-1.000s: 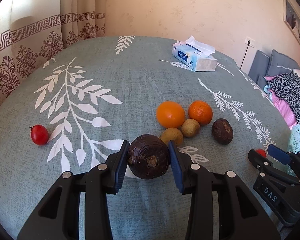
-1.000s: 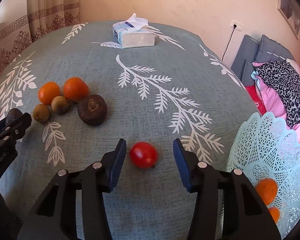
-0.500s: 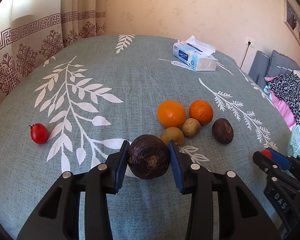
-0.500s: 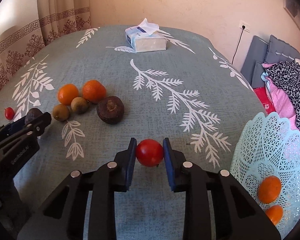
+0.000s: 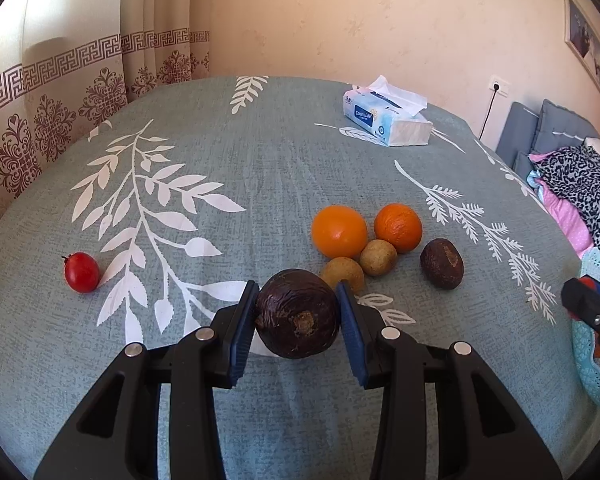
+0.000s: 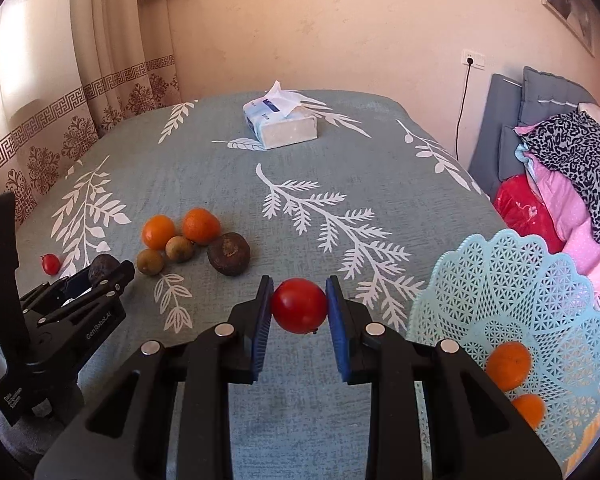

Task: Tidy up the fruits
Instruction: 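Carry the red tomato into the basket and release it with the right tool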

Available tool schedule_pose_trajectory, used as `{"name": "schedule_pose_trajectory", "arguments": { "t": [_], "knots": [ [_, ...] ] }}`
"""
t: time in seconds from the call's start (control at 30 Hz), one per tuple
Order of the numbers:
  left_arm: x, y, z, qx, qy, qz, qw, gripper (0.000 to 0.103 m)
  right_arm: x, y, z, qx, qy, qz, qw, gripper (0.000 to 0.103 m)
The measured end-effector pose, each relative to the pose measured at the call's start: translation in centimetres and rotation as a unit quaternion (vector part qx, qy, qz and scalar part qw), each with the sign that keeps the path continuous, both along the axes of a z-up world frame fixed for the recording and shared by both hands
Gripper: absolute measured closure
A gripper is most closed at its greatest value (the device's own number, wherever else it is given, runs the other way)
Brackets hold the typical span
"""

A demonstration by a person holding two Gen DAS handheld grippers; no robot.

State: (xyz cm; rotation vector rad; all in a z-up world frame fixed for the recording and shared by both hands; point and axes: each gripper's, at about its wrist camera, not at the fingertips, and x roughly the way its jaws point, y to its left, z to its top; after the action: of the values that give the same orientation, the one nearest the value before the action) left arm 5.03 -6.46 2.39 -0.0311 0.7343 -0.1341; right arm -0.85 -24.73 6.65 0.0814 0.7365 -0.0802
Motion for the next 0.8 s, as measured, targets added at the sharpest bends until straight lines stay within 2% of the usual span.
{"name": "schedule_pose_trajectory", "arguments": {
  "t": [0.37, 0.8],
  "knots": [
    [-1.0, -1.0, 1.0, 0.017, -0.019, -0.009, 0.9996, 0.063, -3.7, -4.8, 1.5, 0.006, -0.027, -0.063, 0.998, 0.075],
    [-3.1, -4.4, 2.8, 0.03, -0.03, -0.053, 0.9977, 0.063, -7.3, -13.0, 1.0, 0.029, -0.034, -0.16, 0.986, 0.075]
  ]
}}
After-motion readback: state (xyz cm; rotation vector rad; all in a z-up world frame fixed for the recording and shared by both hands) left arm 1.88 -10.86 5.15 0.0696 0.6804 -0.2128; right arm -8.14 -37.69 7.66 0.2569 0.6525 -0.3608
